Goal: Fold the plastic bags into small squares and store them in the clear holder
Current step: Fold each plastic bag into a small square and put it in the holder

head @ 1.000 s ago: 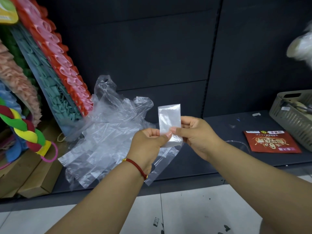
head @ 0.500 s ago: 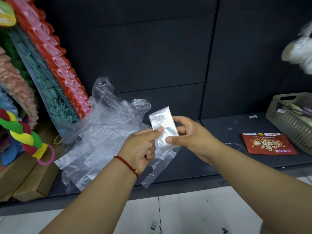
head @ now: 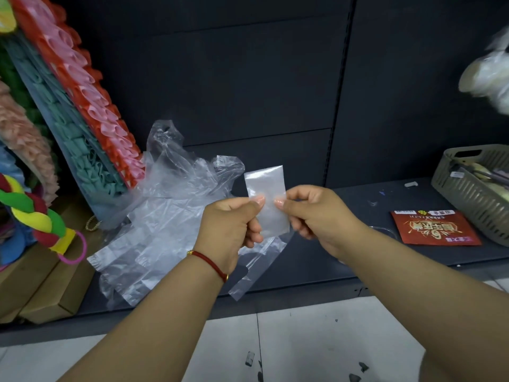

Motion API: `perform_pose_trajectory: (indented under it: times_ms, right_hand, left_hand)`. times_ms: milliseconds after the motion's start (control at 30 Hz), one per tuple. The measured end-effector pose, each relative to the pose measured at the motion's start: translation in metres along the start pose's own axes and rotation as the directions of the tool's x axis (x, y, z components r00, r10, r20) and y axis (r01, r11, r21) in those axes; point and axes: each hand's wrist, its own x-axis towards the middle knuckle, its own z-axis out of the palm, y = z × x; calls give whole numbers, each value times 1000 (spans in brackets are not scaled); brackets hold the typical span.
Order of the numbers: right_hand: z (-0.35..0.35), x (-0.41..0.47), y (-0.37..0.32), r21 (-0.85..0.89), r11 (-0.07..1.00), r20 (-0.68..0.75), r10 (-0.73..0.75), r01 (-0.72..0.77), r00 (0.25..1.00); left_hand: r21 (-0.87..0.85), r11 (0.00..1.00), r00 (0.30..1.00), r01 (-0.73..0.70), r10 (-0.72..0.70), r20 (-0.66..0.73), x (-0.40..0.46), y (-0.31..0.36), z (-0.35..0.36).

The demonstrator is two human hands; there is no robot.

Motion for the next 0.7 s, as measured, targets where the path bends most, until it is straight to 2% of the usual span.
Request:
perform_pose_trajectory:
  times_ms: [133, 300, 400, 467, 567, 700]
  right_hand:
    - [-1, 1, 0, 159, 987, 72, -20, 8, 997]
    - [-5, 5, 4, 174, 980, 103, -111, 92, 988]
    - [-4, 6, 6, 170, 973, 81, -171, 155, 982]
    - [-3, 5, 6, 178, 968, 88, -197, 179, 976]
    - [1, 2, 4, 241, 951, 100, -224, 195, 969]
    - [6, 1, 4, 268, 927, -36, -264, 264, 964]
  left_hand:
    - [-68, 998, 997, 8, -2, 81, 0, 3, 0]
    - [-114, 993, 982, -26, 47, 184, 1, 4, -7]
    - [-107, 990, 981, -92, 108, 162, 3, 2, -7]
    - [-74, 982, 980, -172, 178, 93, 3, 1, -6]
    - [96, 934, 939, -343, 342, 23, 3, -2, -6]
    - [165, 884, 898, -438, 439, 36, -1, -2, -3]
